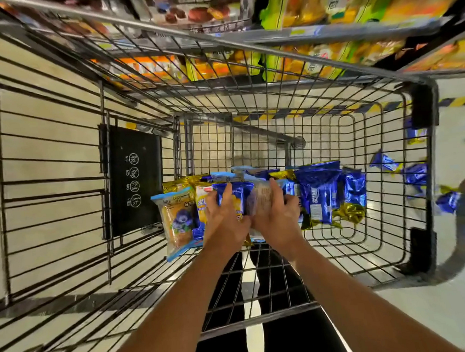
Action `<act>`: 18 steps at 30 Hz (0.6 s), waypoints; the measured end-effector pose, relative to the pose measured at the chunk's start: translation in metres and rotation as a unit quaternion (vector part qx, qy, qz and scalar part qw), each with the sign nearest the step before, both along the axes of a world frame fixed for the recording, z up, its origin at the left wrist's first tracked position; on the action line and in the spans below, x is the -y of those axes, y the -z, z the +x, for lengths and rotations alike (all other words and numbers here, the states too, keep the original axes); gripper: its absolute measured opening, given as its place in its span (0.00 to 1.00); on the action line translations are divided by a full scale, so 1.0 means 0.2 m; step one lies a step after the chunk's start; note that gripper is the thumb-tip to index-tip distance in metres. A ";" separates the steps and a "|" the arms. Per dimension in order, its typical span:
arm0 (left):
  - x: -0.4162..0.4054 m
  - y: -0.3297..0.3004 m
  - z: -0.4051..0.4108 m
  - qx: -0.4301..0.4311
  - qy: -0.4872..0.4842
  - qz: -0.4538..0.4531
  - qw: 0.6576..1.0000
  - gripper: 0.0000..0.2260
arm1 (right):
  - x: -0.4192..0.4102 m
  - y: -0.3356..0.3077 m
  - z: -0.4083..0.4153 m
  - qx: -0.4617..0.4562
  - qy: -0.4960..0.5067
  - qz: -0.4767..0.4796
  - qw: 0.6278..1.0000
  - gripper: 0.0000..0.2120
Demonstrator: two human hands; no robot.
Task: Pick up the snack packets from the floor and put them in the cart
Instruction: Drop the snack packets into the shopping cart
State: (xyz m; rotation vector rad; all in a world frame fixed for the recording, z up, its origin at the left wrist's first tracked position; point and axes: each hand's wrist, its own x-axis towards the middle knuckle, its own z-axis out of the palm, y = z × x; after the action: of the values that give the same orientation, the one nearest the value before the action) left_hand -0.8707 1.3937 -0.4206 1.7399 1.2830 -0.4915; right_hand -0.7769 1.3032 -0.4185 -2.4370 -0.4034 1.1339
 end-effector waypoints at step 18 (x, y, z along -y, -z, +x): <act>-0.24 -0.39 -0.05 0.073 -0.059 0.082 0.992 0.34 | -0.03 -0.38 0.18 0.068 0.027 0.073 0.995 0.39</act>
State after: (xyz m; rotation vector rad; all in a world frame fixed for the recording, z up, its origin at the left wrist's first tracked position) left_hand -0.8804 1.4413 -0.3422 1.7864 1.3418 -0.1907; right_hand -0.7403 1.3091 -0.3424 -2.3878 -0.4433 0.8875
